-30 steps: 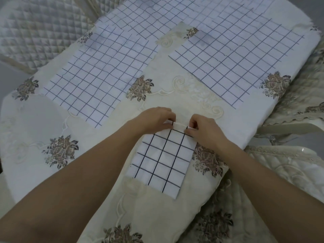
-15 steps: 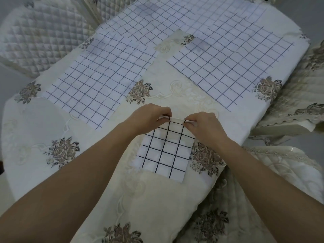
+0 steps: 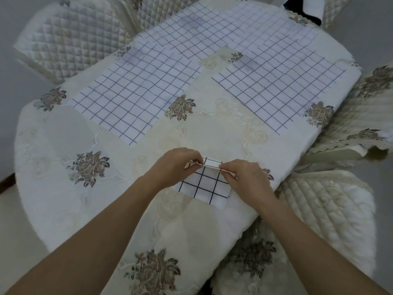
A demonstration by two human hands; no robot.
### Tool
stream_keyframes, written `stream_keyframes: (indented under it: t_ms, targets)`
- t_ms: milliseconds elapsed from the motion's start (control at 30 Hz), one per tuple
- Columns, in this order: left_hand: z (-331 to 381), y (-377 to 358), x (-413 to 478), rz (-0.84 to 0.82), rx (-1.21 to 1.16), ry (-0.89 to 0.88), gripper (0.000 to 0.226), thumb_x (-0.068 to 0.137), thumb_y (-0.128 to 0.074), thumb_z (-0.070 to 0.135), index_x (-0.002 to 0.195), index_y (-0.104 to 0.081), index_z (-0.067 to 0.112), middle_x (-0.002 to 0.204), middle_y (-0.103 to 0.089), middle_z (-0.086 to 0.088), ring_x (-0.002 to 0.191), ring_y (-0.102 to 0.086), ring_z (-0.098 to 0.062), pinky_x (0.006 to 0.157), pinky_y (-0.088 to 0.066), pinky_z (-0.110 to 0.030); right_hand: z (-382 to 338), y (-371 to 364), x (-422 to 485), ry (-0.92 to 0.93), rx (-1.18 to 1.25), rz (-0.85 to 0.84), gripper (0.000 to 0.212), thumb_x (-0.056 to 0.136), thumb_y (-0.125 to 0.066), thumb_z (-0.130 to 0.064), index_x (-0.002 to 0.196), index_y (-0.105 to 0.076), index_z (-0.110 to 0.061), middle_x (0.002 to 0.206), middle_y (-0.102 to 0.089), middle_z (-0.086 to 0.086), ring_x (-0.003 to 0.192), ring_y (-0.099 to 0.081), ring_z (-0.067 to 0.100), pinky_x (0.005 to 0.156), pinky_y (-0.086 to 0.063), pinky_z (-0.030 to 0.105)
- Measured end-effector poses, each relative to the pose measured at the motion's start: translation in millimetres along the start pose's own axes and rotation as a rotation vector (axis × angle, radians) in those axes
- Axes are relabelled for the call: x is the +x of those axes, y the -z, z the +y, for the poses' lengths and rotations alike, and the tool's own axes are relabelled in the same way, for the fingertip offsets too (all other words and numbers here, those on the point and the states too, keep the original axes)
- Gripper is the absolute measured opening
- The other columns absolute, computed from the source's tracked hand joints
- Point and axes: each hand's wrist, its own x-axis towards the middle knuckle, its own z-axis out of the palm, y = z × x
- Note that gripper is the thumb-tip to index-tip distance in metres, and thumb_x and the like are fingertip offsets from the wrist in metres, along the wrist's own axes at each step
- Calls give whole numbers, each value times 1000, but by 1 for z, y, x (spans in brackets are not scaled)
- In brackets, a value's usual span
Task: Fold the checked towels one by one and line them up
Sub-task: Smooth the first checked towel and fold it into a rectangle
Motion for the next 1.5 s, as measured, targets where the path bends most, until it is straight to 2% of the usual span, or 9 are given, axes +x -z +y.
stream_keyframes:
  t_ms: [333, 467, 567, 700, 900, 1133, 1267, 1400, 1500]
  targets:
    - [-23, -52, -50, 82, 70, -55, 14, 82, -74, 4, 94, -69, 10, 98, -70, 0, 91, -63, -22, 73, -54, -41, 6, -51, -35, 147, -68, 72, 8, 81, -81, -16, 89, -80, -16, 96, -74, -2, 92, -66, 25, 82, -54, 36]
    - [-23, -62, -65, 191, 210, -61, 18, 82, -74, 14, 99, -68, 13, 117, -66, -2, 107, -61, -24, 89, -49, -43, 5, -64, -44, 171, -91, 114, 4, 83, -78, -17, 88, -79, -16, 96, -73, -4, 93, -63, 24, 76, -55, 36]
    - [1, -69, -83, 242, 291, -117, 18, 87, -68, 23, 103, -69, 15, 120, -64, -6, 109, -59, -28, 93, -45, -43, 8, -68, -44, 116, -82, 158, 6, 86, -73, -16, 89, -79, -16, 94, -73, -4, 94, -63, 23, 77, -55, 38]
    - [29, -88, -98, 68, 334, -258, 25, 94, -57, 25, 114, -66, 14, 128, -61, -9, 116, -56, -28, 101, -42, -43, 13, -57, -31, 36, -41, 246, 8, 89, -70, -15, 94, -76, -12, 92, -72, 1, 90, -64, 26, 76, -54, 39]
    - [34, -96, -66, 72, 362, -87, 37, 103, -41, 29, 133, -57, 17, 149, -48, -7, 138, -43, -25, 116, -31, -44, 20, -22, 28, -81, 31, 246, 16, 95, -61, -26, 97, -73, -15, 95, -71, 2, 87, -65, 24, 75, -53, 41]
    - [35, -106, -5, -12, 423, -45, 39, 101, -39, 29, 135, -54, 19, 150, -46, -5, 138, -41, -25, 116, -28, -46, 50, -15, 73, -273, 174, 134, 19, 95, -57, -34, 94, -71, -22, 93, -71, -4, 89, -62, 17, 73, -47, 31]
    - [29, -112, 7, -17, 425, -61, 41, 99, -43, 28, 139, -52, 21, 148, -48, -3, 136, -43, -24, 115, -30, -49, 60, -15, 82, -293, 244, 119, 18, 95, -59, -30, 91, -73, -19, 87, -70, -6, 85, -61, 15, 69, -40, 26]
    - [28, -114, 11, -14, 440, -49, 45, 98, -45, 30, 143, -48, 24, 146, -48, -2, 135, -43, -24, 110, -31, -56, 63, -15, 87, -335, 332, 142, 20, 96, -61, -32, 91, -75, -19, 85, -70, -10, 86, -62, 11, 71, -43, 26]
    - [25, -117, 10, -7, 460, -54, 45, 100, -44, 32, 144, -48, 25, 148, -47, -1, 136, -42, -24, 111, -30, -55, 62, -12, 89, -336, 376, 139, 18, 95, -63, -32, 96, -77, -21, 88, -69, -16, 84, -61, 0, 74, -43, 20]
